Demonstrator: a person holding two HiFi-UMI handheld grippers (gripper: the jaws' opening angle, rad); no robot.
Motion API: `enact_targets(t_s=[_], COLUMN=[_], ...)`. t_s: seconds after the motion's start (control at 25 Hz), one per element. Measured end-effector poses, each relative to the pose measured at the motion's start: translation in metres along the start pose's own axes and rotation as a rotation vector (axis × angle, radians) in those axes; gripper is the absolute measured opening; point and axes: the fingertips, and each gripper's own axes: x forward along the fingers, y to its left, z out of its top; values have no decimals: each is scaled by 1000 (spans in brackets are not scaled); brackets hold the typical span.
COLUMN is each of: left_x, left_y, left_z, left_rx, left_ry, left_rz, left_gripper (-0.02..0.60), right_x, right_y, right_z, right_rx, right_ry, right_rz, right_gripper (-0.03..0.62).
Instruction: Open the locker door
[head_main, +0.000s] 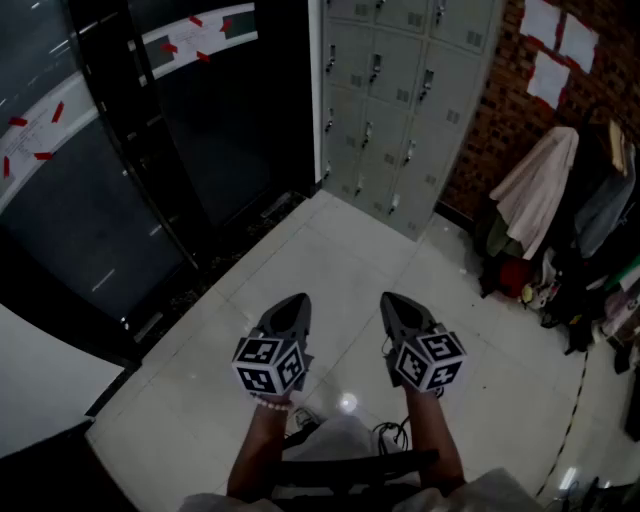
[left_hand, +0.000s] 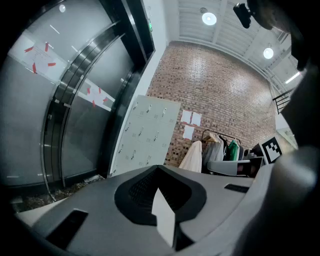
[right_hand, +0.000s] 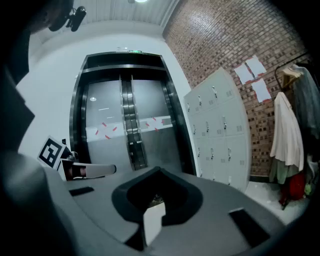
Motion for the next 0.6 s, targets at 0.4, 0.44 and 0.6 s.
enact_targets(t_s=[0.4, 0.44, 0.6], left_x=[12, 13, 12], left_y=[30, 34, 55], left_z=[12, 12, 11], left_rx=[17, 18, 29], left_ry=[2, 6, 25], left_rz=[-29, -31, -36], left_gripper=[-8, -8, -8], right_x=[34, 39, 57], right_y=[7, 9, 19], right_z=[3, 2, -3], right_rx=[7, 10, 25], right_ry=[-21, -22, -26], right_rz=[-14, -17, -22], right_gripper=[6, 6, 6])
